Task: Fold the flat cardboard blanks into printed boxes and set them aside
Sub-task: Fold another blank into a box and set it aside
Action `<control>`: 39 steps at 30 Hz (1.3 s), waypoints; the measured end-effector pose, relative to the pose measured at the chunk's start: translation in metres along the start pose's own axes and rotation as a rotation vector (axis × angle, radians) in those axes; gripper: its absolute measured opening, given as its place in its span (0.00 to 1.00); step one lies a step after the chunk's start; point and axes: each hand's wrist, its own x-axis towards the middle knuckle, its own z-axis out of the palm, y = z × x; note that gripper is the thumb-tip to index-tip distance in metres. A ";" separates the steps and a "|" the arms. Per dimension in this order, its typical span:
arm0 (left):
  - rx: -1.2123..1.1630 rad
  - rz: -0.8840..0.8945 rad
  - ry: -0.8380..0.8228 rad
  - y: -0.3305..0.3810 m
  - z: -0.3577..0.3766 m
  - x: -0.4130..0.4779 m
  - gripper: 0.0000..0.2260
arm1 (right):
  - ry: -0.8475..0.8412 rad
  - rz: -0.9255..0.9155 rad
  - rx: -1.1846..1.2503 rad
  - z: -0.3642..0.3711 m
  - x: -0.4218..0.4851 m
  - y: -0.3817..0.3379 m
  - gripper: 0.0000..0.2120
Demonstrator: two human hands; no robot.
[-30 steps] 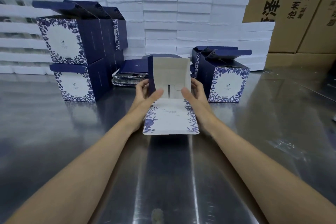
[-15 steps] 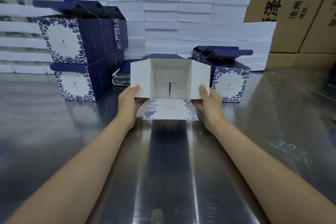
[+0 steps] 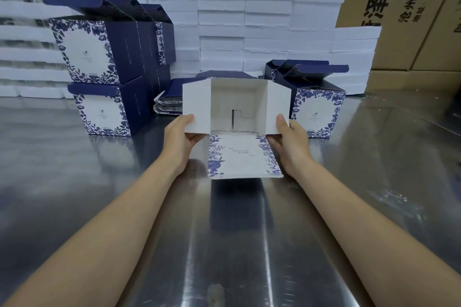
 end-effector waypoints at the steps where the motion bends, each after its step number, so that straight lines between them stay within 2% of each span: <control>1: -0.055 -0.006 -0.039 0.002 0.000 -0.001 0.08 | -0.005 -0.004 -0.001 0.000 0.000 -0.001 0.08; 4: -0.131 -0.014 -0.015 0.004 0.000 0.000 0.21 | -0.031 -0.021 0.030 0.003 -0.001 -0.005 0.10; 5: -0.077 0.009 0.038 0.003 0.000 0.000 0.21 | -0.051 -0.033 0.042 0.004 -0.003 -0.005 0.11; 7: 0.151 0.075 0.136 0.000 -0.002 0.003 0.17 | -0.151 -0.038 0.090 0.005 -0.005 -0.003 0.11; 9: 0.265 0.032 0.128 -0.003 -0.004 0.004 0.17 | -0.218 -0.019 0.126 0.005 -0.006 -0.002 0.10; 11: 0.166 -0.105 0.037 -0.001 -0.003 0.004 0.21 | -0.214 -0.005 0.030 0.005 -0.005 -0.005 0.11; 13: 0.016 -0.155 -0.066 0.004 -0.001 0.002 0.23 | -0.227 0.026 -0.059 0.006 -0.002 -0.007 0.15; 21: -0.320 -0.316 -0.151 0.014 0.001 -0.005 0.29 | -0.334 0.058 0.161 0.009 -0.010 -0.004 0.04; 24: -0.429 -0.300 -0.227 0.021 0.001 -0.008 0.32 | -0.349 -0.024 0.051 0.013 -0.011 -0.003 0.04; 26: -0.459 -0.206 -0.175 0.024 0.001 -0.007 0.31 | -0.339 -0.116 -0.026 0.014 -0.010 -0.004 0.11; 28: -0.471 -0.059 -0.036 0.030 0.001 -0.006 0.25 | -0.257 -0.183 -0.073 0.013 -0.009 -0.006 0.19; 29: -0.453 0.016 0.037 0.033 0.002 -0.006 0.22 | -0.202 -0.204 -0.089 0.013 -0.009 -0.007 0.20; 31: -0.311 0.189 0.172 0.040 0.004 -0.007 0.15 | -0.131 -0.181 -0.064 0.011 -0.009 -0.012 0.14; 33: -0.092 0.389 0.278 0.046 0.009 -0.012 0.12 | -0.132 -0.089 0.050 0.011 -0.008 -0.017 0.10; 34: 0.024 0.497 0.304 0.049 0.011 -0.015 0.11 | -0.166 -0.042 0.113 0.011 -0.008 -0.019 0.12; 36: 0.265 0.735 0.253 0.051 0.014 -0.023 0.09 | -0.289 0.048 0.132 0.013 -0.014 -0.024 0.22; 39: 0.483 1.036 0.006 0.048 0.016 -0.029 0.11 | -0.474 0.117 0.139 0.020 -0.024 -0.028 0.27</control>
